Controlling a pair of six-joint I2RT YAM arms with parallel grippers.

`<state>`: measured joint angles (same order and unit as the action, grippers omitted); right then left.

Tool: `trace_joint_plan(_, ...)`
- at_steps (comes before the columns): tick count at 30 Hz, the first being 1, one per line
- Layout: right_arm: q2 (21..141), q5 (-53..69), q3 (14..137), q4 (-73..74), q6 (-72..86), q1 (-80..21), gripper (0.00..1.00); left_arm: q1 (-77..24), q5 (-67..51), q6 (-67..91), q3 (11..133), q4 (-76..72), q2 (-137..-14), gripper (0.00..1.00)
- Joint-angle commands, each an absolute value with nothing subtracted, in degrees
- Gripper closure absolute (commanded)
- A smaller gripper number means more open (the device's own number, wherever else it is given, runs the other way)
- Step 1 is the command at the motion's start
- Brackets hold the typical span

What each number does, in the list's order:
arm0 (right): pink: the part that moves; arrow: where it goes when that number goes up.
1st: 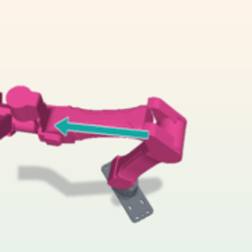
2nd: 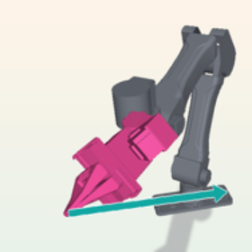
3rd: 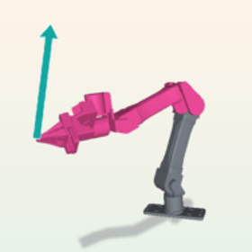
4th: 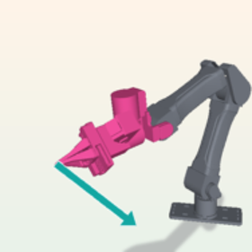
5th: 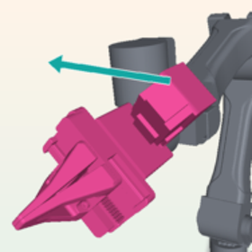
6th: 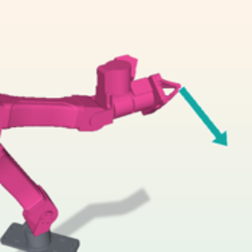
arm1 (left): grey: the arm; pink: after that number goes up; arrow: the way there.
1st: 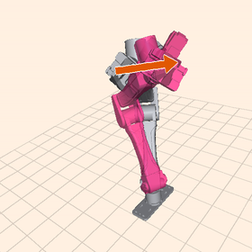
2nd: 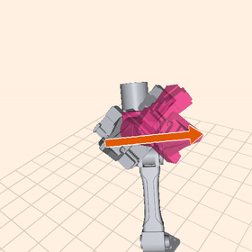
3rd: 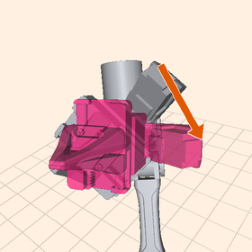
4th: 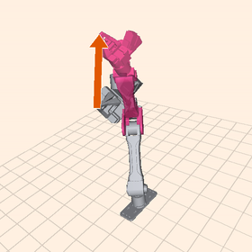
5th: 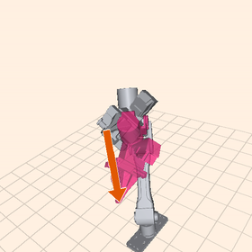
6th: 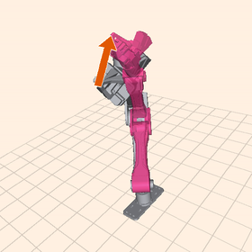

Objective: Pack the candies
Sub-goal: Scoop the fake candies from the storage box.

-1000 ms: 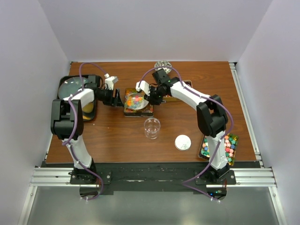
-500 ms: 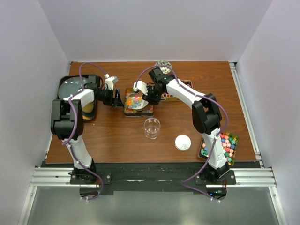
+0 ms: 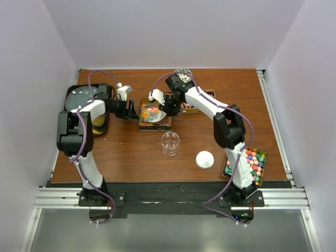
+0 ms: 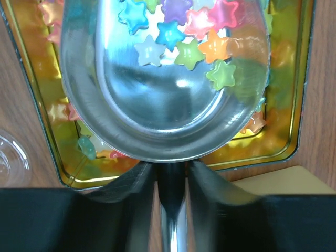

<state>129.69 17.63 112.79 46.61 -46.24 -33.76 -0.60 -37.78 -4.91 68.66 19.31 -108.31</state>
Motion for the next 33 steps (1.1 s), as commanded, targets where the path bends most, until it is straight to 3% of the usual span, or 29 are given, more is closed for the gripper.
trace_joint_plan(1,126.93,16.43,110.83,45.18,-41.14,-33.93,0.57,-0.79,-39.73,-3.69,68.20,18.19,-107.05,0.32)
trace_joint_plan(9,126.65,15.65,115.57,51.75,-42.54,-32.79,0.49,-0.79,-40.52,-3.16,68.03,17.49,-107.75,0.32)
trace_joint_plan(33,132.45,12.57,119.18,56.60,-43.42,-30.76,0.49,-0.79,-40.43,-2.81,67.24,16.61,-107.84,0.32)
